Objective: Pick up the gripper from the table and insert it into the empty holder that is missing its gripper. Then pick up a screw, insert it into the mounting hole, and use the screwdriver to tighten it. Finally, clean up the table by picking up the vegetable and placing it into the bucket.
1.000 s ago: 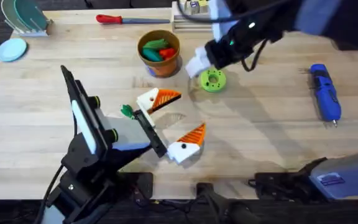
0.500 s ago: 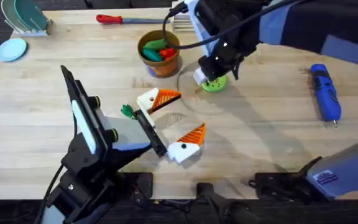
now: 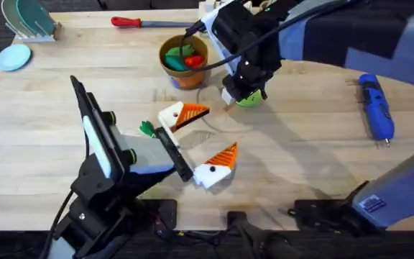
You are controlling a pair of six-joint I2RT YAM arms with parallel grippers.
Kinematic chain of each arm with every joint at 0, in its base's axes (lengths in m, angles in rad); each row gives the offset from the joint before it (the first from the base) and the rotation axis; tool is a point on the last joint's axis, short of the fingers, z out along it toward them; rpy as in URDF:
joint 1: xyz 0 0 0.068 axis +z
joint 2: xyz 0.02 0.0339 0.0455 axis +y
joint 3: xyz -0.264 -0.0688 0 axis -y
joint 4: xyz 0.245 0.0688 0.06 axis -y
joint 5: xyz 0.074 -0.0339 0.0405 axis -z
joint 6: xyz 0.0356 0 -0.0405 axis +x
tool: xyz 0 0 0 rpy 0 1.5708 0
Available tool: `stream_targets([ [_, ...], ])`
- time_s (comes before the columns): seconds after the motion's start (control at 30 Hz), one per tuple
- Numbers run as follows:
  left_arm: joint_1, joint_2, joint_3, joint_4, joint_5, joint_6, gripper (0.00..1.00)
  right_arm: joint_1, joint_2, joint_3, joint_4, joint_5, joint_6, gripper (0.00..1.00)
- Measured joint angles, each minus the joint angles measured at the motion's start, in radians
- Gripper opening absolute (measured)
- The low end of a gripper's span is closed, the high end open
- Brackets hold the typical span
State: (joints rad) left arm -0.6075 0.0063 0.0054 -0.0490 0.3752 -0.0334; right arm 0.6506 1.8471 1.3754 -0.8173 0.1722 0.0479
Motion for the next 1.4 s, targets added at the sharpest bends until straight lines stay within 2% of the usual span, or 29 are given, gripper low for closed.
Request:
stream_targets([
  [0.33, 0.000, 0.000, 0.000, 0.000, 0.000, 0.000, 0.993, 0.000, 0.006, 0.000, 0.002, 0.000, 0.000, 0.266],
  [1.03, 0.000, 0.000, 0.000, 0.000, 0.000, 0.000, 0.993, 0.000, 0.025, 0.000, 0.023, 0.000, 0.004, 0.243],
  [1.17, 0.000, 0.000, 0.000, 0.000, 0.001, 0.000, 0.993, 0.000, 0.025, 0.000, 0.020, 0.000, 0.005, 0.171],
  [1.4, 0.000, 0.000, 0.000, 0.000, 0.002, 0.000, 0.993, 0.000, 0.025, 0.000, 0.006, 0.000, 0.005, 0.164],
])
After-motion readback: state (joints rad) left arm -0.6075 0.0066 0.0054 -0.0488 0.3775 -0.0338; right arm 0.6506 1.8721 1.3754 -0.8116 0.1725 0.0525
